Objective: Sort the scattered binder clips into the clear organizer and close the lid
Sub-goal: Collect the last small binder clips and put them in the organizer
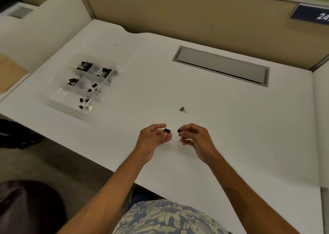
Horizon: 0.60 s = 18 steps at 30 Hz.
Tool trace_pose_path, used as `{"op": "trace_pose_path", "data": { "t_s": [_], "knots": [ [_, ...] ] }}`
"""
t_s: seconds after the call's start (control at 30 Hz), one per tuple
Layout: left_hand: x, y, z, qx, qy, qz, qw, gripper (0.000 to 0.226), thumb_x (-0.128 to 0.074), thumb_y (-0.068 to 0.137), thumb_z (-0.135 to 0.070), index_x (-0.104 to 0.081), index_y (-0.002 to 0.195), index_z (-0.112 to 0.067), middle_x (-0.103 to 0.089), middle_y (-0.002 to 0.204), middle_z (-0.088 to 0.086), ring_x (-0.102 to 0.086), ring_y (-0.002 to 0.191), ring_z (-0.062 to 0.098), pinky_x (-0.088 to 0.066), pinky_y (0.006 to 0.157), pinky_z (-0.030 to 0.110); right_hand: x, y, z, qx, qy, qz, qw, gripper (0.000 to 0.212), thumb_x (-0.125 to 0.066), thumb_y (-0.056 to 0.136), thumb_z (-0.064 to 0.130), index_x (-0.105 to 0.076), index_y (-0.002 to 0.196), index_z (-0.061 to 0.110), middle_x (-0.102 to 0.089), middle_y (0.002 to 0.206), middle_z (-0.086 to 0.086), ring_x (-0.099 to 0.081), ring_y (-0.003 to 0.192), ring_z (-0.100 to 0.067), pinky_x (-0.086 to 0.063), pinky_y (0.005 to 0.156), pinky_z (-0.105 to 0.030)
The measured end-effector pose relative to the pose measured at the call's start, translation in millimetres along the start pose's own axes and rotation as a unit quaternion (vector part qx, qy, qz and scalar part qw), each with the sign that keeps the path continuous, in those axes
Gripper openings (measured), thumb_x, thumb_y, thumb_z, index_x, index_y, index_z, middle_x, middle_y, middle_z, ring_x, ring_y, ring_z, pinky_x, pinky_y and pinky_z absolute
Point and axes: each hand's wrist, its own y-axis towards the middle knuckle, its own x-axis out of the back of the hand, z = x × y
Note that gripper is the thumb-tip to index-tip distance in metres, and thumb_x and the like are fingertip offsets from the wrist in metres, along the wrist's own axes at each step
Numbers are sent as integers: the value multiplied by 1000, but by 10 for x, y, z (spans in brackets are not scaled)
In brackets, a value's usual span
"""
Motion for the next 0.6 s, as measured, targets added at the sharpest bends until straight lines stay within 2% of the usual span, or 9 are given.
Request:
{"op": "trace_pose_path", "data": {
  "t_s": [0.17, 0.33, 0.6],
  "knots": [
    [457, -171, -161, -12, -43, -33, 998, 28, -72, 80, 6, -65, 107, 9, -71, 102, 25, -72, 93, 36, -58, 86, 38, -471, 9, 5, 10, -16, 12, 1000, 10, -70, 86, 3, -72, 95, -1, -69, 84, -11, -61, 69, -23, -52, 66, -32],
    [1126, -346, -309, -18, -37, -62, 997, 17, -72, 81, 3, -70, 96, 10, -72, 96, 25, -72, 88, 33, -59, 83, 36, -1119, 2, 11, 18, -19, 27, 999, 12, -65, 89, 2, -68, 99, -5, -72, 95, -20, -67, 75, -28, -55, 69, -33],
    [2344, -602, -569, -24, -45, -88, 995, 16, -68, 88, -4, -67, 103, 2, -73, 95, 22, -72, 81, 32, -59, 77, 38, -2288, -29, -93, 38, -32, 26, 998, 11, -67, 89, 2, -70, 100, -2, -71, 93, -20, -67, 73, -29, -55, 68, -31]
  ]
}}
